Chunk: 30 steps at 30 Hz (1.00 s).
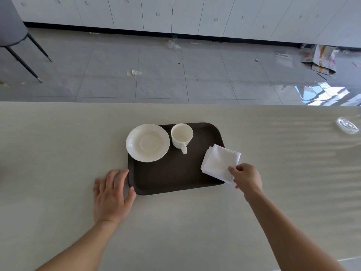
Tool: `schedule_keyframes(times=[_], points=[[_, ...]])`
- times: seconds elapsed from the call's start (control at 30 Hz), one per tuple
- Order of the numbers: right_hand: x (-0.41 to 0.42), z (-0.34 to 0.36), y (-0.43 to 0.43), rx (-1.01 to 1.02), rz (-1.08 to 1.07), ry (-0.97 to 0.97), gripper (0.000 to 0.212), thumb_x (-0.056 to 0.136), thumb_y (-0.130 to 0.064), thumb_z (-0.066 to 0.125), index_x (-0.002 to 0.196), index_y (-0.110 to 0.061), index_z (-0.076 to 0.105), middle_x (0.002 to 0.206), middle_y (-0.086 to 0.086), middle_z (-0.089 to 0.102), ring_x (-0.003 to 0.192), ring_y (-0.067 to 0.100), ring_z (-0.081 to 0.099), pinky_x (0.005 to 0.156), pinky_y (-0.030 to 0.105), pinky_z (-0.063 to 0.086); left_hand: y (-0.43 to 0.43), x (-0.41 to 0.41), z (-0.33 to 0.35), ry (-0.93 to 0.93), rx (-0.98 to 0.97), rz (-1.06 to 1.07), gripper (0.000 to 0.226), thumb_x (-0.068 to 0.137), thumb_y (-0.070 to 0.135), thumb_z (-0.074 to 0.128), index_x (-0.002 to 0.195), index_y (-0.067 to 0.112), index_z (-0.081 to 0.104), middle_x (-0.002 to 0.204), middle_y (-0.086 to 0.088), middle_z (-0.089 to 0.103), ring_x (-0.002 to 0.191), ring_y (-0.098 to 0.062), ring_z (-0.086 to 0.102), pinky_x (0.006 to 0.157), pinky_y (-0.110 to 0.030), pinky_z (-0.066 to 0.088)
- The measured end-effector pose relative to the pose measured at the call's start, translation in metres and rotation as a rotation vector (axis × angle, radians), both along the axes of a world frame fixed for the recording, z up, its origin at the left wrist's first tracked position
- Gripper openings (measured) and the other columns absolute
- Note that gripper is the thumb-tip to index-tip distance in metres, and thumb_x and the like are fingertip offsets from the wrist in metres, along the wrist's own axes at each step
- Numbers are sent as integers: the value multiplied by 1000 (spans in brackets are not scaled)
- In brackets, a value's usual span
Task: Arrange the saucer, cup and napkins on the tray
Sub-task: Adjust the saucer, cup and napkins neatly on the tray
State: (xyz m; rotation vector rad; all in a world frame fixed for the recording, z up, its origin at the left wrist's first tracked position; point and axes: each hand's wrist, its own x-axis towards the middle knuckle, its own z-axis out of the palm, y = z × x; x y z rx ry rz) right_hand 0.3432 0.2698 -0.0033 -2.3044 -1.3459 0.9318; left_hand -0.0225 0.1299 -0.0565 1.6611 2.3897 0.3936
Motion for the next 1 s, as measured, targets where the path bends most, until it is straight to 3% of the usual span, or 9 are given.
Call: schedule_keyframes(times=[0.2,0.33,0.63,0.83,1.0], points=[[-7,6,15,129,143,-64,17,91,-21,62,75,-15,60,68,-2,61,60,18,54,52,29,38,0,0,-1,5,-6,-6,61,82,49,38,134,19,52,134,-9,51,124,-34,48,116,-57,23],[-14,7,36,102,196,-46,12,92,-21,64,86,-12,67,78,3,68,73,26,62,63,34,48,0,-1,-3,8,-6,-5,60,82,48,39,134,20,52,133,-8,51,123,-33,49,116,-56,24],[-37,3,63,80,270,-113,13,90,-20,64,88,-7,66,77,7,67,79,33,64,65,35,48,1,0,-3,6,0,0,60,81,47,40,133,20,53,132,-9,53,123,-33,49,116,-56,24],[-33,-3,50,218,387,-251,26,90,-19,69,116,-13,67,109,5,65,96,30,61,73,32,44,1,0,-2,5,-3,1,60,81,47,40,133,20,53,133,-8,52,123,-32,49,117,-55,22],[-41,-6,35,358,757,-321,39,85,-31,78,123,-23,69,126,-2,64,120,25,52,83,37,52,2,1,1,6,-14,-2,61,82,47,39,134,19,53,134,-9,52,124,-32,48,117,-55,22]])
